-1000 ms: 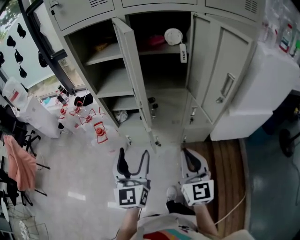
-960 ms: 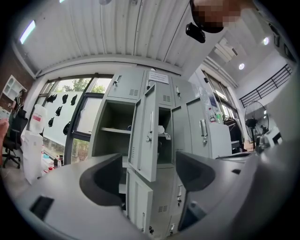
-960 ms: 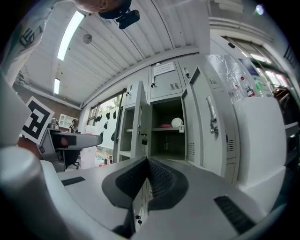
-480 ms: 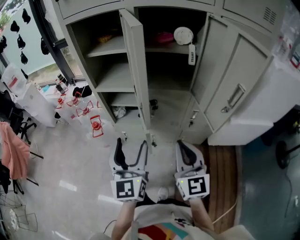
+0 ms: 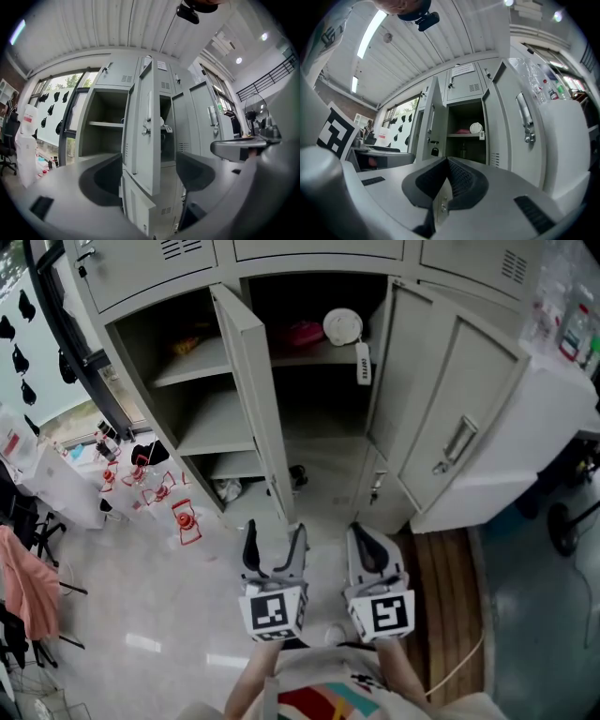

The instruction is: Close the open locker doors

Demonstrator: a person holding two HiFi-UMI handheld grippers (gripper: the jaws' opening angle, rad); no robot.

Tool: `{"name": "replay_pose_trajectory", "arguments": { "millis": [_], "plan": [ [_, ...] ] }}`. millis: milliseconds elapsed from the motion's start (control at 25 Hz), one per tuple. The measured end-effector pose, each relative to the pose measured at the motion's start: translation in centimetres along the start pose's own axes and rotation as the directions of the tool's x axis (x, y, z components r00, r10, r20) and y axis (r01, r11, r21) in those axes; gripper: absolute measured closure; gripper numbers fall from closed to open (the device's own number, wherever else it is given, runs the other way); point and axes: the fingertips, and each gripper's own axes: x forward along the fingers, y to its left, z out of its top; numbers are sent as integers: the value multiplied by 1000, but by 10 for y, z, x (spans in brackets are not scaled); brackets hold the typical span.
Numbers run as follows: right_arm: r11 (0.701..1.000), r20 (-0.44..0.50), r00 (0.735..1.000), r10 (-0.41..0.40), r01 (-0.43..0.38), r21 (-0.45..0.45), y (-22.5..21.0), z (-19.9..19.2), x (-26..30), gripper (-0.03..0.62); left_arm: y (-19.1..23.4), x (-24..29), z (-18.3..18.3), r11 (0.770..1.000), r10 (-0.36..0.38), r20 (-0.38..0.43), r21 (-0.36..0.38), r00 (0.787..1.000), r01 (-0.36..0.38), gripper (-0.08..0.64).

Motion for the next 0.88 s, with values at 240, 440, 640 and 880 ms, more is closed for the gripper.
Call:
{"name": "replay_pose_trajectory", "arguments": {
  "millis": [240,440,640,880],
  "plan": [
    [1000,-19,1000,-19,19,-10,-11,-5,0,588,4,20,2,999,14,-8,-31,1000,-14,224],
    [999,-13,1000,11,-12,-34,-11,-6,-3,588,8,33,6,1000,20,-3,-19,1000,-20,224],
    [998,-19,999,45,-46,-36,-6,-4,-3,588,5,39,3,1000,18,-28,-17,999,-18,224],
    [996,-6,998,69,-70,-47,-3,1,0,588,8,42,6,999,40,-29,-19,999,-40,224]
  ]
}}
